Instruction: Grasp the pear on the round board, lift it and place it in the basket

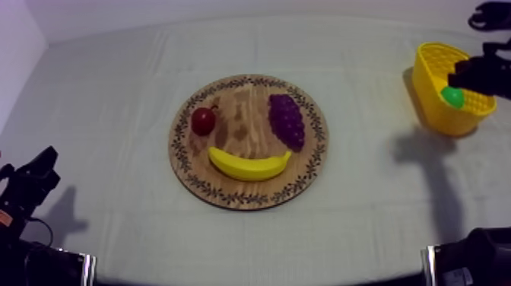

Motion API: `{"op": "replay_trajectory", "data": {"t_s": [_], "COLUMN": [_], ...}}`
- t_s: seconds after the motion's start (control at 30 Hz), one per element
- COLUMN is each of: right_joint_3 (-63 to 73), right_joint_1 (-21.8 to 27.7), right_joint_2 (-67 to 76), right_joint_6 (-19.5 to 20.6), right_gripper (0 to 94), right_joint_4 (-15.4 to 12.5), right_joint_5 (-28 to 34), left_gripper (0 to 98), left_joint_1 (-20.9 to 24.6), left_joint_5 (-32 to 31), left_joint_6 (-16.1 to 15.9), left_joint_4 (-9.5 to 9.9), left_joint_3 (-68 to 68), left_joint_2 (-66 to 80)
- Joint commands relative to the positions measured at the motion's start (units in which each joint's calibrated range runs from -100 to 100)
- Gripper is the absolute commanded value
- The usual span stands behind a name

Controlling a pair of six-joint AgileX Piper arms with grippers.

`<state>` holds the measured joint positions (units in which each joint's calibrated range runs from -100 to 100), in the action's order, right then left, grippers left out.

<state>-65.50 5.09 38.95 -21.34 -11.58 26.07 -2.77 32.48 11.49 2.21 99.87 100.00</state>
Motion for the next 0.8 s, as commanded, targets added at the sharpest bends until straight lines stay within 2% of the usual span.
{"op": "replay_trajectory", "data": {"t_s": [0.0, 0.13, 0.23, 0.33, 0.43, 0.77], "right_joint_3": [-7.03, -15.05, -20.94, -26.32, -28.98, -33.89], "right_joint_1": [-0.23, -0.48, -1.2, -2.44, -3.26, -3.31], "right_joint_2": [9.37, 19.64, 26.87, 33.87, 39.86, 47.98], "right_joint_6": [-2.64, -6.27, -7.18, -5.7, -2.73, 2.01], "right_gripper": [0.5, 0.5, 0.5, 0.5, 0.5, 0.4], "right_joint_4": [-1.13, -3.09, -2.44, 0.58, 4.3, 7.46], "right_joint_5": [-0.39, -1.08, -1.27, -0.99, 2.33, 5.86], "left_gripper": [0.1, 0.1, 0.1, 0.1, 0.1, 0.1], "left_joint_1": [-0.01, -0.01, -0.01, -0.01, -0.01, -0.01], "left_joint_5": [0.01, 0.01, 0.01, 0.01, 0.01, 0.01], "left_joint_6": [0.01, 0.01, 0.01, 0.0, -0.01, -0.02], "left_joint_4": [0.02, 0.02, 0.02, 0.02, 0.02, 0.02], "left_joint_3": [0.02, 0.02, 0.02, 0.02, 0.02, 0.02], "left_joint_2": [0.0, 0.0, 0.0, 0.0, 0.0, 0.0]}}
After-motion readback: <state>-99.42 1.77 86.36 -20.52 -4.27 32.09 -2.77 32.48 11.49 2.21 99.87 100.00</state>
